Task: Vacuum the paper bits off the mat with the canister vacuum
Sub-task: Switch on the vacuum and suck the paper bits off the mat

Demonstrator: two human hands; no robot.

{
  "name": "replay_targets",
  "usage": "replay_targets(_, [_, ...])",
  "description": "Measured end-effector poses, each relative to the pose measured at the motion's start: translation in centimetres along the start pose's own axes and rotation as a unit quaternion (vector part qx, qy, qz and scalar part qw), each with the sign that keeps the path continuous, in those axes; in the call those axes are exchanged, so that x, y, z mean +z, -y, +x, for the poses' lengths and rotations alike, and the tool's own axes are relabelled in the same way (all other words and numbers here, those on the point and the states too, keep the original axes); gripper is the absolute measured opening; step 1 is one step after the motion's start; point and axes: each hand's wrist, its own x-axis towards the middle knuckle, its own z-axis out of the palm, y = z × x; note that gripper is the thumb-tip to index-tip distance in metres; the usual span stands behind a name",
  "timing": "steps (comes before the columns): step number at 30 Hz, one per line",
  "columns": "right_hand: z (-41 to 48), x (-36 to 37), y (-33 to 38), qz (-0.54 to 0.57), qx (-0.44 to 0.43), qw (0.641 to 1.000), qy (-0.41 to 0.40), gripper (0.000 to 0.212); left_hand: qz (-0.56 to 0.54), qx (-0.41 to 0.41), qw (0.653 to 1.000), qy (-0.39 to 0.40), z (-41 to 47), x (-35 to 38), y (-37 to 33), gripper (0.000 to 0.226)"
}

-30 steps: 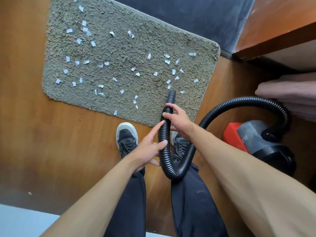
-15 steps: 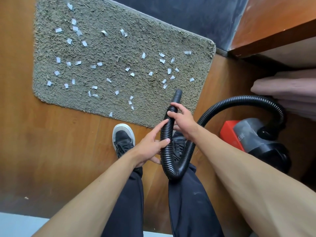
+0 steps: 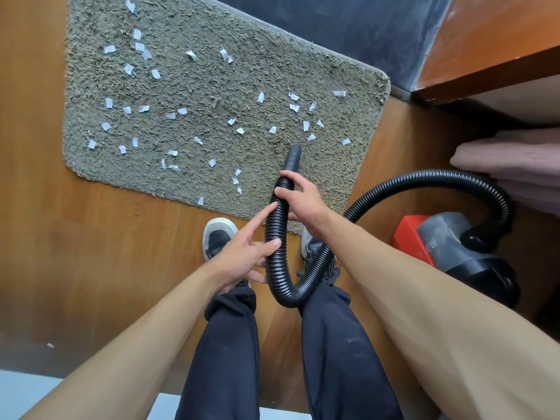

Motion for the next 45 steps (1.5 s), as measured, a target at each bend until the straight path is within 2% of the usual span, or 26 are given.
replay_targets(8, [-0.3,-0.5,0.4,0.008,-0.01,1.0,0.008,0.036,0.011,0.004,1.0,0.007,0.0,0.3,-0.2,0.066])
replay_targets(17, [0.1,-1.9,-0.3,0.006,-0.03,0.999,-0.009,0.041,0.047,0.009,0.999,-0.008,-0.1,2.3,-1.1,0.066])
replay_targets(24, [0.9,-2.2,0.2,0.048,-0.019,0.998,-0.03,0.041,0.059,0.007,0.998,-0.011,1.4,2.5,-1.8,0.067])
replay_targets(28, [1.0,-1.6,-0.1,0.034,-0.045,0.998,-0.042,0.042,0.054,0.013,0.998,-0.016,1.3,2.1,-1.4,0.065])
replay_targets(40, [1.9,-1.2,1.0,0.034,-0.052,0.998,-0.015,0.042,0.049,0.023,0.998,-0.032,1.9,1.4,-1.7,0.065])
replay_targets(45, [1.8,-2.3,0.2,0.046,-0.05,0.997,-0.028,0.043,0.066,0.018,0.997,-0.021,2.0,2.3,-2.0,0.065])
